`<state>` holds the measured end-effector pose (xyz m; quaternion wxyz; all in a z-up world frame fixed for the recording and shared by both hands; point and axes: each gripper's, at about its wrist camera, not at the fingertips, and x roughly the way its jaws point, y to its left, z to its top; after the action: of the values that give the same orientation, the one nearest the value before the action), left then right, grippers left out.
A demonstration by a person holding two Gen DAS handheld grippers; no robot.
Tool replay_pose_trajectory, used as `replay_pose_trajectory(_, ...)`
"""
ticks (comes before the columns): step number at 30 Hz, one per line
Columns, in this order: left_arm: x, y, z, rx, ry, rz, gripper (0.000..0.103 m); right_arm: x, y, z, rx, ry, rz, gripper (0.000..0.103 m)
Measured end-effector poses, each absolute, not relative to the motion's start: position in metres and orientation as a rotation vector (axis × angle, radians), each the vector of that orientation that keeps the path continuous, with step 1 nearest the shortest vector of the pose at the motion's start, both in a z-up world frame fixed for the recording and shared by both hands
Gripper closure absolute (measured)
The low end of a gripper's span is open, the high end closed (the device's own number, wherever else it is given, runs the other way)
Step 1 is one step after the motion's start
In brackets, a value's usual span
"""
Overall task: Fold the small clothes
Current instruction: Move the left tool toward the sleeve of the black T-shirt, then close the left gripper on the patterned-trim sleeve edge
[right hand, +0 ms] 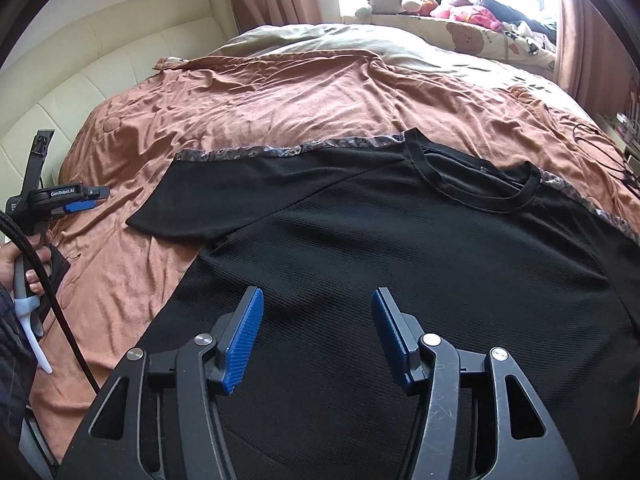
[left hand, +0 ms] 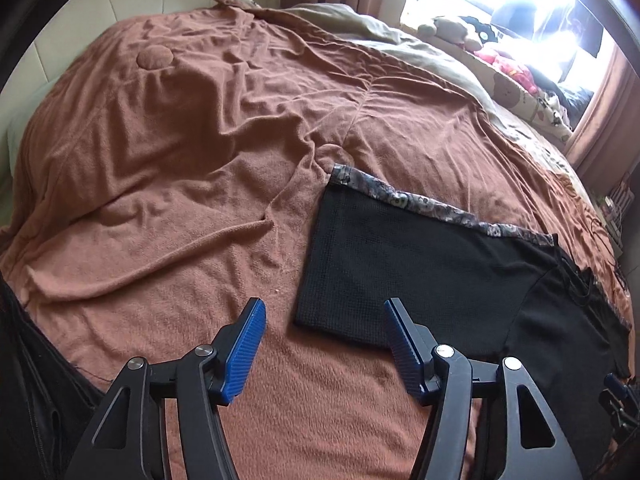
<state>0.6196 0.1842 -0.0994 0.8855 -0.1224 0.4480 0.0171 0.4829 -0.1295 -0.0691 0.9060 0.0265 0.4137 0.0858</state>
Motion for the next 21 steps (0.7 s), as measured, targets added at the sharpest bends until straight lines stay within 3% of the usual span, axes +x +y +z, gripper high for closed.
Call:
replay_pose_trajectory(10,0.681,0.188,-0.142,-0.229,1.03,0.035,0.047,0.542,-0.132,-0.1,0.072,0.897,0.185,0.067)
replay_pose_trajectory(13,0.696,0.187,-0.154,-0.207,1.062,0.042,0.048,0.553,-0.129,-0.112,0.075,0.914,0.19,0.068)
replay_pose_trajectory(17,0.706,0.19,-0.169,-0.226,1.1,0.047,0.058,0.564,-0.128,-0.123,0.094,0.931,0.206,0.068)
replay_pose_trajectory(21,0.709,0.19,-0.172,-0.203,1.099,0.042,0.058,0.573,-0.129,-0.13,0.111,0.941,0.229,0.068)
